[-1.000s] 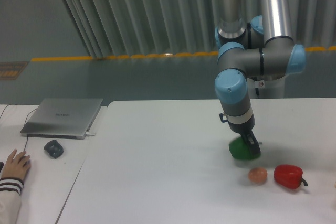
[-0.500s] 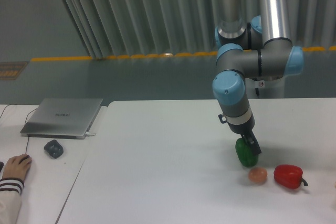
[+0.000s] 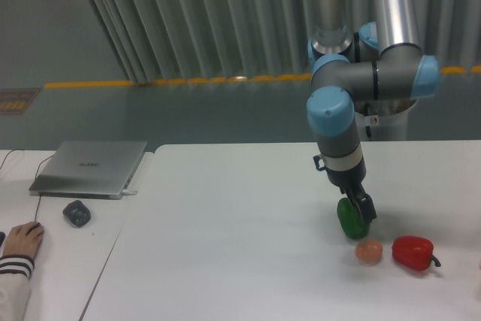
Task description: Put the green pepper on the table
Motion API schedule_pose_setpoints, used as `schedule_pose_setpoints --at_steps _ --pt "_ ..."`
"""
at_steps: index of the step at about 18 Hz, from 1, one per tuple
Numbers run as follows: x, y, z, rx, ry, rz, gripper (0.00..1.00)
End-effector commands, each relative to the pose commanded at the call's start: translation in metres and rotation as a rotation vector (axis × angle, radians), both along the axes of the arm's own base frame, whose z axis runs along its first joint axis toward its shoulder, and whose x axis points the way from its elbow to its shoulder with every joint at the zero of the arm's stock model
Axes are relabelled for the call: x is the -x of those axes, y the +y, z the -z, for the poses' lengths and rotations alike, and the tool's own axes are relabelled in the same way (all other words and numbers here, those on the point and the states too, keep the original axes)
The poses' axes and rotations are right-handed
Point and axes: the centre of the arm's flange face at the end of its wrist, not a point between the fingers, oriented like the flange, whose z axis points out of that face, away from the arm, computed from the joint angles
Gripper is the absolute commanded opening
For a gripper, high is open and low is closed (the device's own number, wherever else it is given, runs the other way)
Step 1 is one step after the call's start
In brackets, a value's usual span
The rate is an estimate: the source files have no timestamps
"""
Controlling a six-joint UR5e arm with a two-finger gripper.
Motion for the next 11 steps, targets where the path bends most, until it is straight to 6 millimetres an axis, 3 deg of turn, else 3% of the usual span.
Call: schedule_pose_setpoints --at_steps 3,6,11 --pt "0.035 -0.006 -0.02 -0.047 0.009 -0.045 1.0" --pt "0.066 -0.024 -0.025 -0.092 -0.036 -0.093 1.0" --pt "0.081 -0.036 -0.029 -0.099 -0.03 -0.051 1.0"
